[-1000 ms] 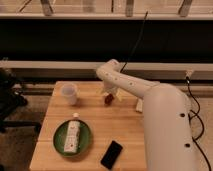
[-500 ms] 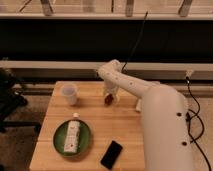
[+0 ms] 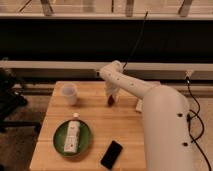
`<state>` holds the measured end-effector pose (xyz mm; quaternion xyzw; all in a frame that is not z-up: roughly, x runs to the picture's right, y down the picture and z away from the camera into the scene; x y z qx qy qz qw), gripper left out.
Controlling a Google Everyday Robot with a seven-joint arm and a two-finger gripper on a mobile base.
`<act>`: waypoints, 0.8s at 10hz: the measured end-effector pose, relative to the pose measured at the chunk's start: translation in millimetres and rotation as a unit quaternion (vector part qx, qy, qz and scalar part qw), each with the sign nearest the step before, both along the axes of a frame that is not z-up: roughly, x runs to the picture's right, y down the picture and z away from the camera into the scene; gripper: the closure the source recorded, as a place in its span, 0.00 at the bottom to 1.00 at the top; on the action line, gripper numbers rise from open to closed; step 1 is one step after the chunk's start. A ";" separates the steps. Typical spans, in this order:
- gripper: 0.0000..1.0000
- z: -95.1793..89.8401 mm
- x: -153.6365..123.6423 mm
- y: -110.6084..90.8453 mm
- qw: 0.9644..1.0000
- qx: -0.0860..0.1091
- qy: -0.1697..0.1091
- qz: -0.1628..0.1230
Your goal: Drag the pepper across the table
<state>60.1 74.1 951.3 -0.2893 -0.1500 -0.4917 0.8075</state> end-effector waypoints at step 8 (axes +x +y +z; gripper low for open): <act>1.00 -26.1 9.4 32.1 0.999 -0.016 -0.006 -0.027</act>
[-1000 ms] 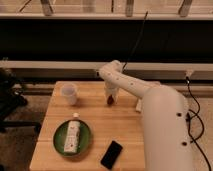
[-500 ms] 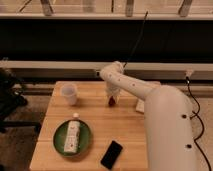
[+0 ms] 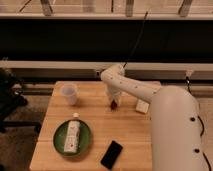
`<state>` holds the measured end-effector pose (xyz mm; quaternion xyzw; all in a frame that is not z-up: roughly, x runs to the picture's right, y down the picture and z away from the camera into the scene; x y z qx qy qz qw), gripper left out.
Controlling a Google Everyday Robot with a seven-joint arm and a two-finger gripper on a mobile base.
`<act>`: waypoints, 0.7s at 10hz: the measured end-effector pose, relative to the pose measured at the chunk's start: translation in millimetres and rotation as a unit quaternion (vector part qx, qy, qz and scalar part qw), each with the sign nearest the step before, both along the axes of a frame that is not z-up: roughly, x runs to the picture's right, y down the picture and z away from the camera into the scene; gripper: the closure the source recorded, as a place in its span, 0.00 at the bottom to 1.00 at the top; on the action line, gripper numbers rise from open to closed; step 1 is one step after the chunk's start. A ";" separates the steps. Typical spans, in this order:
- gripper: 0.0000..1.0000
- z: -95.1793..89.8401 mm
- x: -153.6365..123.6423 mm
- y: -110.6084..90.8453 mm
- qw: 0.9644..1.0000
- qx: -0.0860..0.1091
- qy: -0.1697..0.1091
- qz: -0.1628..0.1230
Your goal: Drag the pepper across the table
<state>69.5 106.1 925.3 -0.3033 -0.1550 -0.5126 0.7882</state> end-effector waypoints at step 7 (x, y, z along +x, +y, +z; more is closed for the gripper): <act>1.00 -39.0 -9.4 38.7 0.999 -0.012 -0.040 -0.016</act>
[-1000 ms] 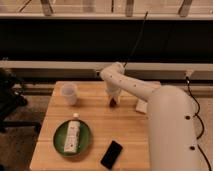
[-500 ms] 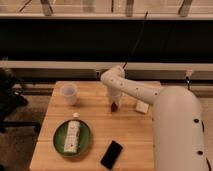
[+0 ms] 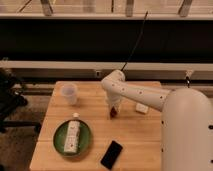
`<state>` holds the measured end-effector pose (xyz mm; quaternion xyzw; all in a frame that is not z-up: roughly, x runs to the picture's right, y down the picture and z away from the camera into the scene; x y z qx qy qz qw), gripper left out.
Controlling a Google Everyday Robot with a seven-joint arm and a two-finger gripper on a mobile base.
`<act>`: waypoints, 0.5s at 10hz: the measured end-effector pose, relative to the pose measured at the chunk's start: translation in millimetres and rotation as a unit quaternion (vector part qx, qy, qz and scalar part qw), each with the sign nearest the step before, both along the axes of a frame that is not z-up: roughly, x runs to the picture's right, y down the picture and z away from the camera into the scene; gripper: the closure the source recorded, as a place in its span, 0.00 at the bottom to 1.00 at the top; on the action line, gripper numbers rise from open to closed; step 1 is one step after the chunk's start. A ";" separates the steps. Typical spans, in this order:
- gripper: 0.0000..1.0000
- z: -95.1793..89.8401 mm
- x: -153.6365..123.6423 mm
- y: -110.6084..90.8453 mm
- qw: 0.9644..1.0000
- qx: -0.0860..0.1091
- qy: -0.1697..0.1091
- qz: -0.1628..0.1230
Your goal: Drag the pepper across the table
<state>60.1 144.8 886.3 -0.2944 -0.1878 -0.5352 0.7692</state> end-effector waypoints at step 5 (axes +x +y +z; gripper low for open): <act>1.00 -18.4 -3.4 16.5 1.000 -0.006 -0.020 -0.007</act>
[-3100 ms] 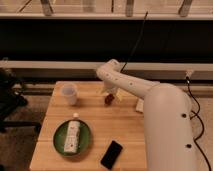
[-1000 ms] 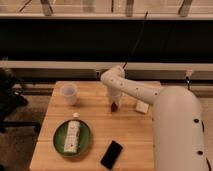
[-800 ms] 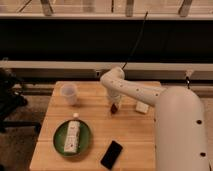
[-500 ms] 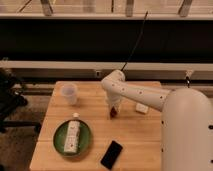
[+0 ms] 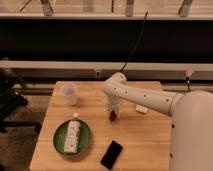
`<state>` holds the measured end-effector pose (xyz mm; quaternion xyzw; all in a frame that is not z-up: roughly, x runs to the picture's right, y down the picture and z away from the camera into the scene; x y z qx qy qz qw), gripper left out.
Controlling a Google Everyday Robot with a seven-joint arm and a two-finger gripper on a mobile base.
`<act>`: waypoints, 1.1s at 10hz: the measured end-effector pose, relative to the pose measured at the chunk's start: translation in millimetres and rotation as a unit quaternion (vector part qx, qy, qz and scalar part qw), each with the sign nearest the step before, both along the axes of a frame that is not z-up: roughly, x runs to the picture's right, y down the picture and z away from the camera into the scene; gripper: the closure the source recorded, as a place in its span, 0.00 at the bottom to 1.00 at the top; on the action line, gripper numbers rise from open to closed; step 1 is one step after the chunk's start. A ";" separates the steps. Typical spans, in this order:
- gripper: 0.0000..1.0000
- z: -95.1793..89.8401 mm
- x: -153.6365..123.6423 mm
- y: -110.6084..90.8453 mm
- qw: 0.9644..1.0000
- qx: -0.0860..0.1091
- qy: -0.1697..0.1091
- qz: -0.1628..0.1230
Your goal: Drag the pepper across the table
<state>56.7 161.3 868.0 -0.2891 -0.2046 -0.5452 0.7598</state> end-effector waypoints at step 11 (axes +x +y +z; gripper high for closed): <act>1.00 -20.3 0.3 39.8 0.999 -0.028 -0.021 -0.011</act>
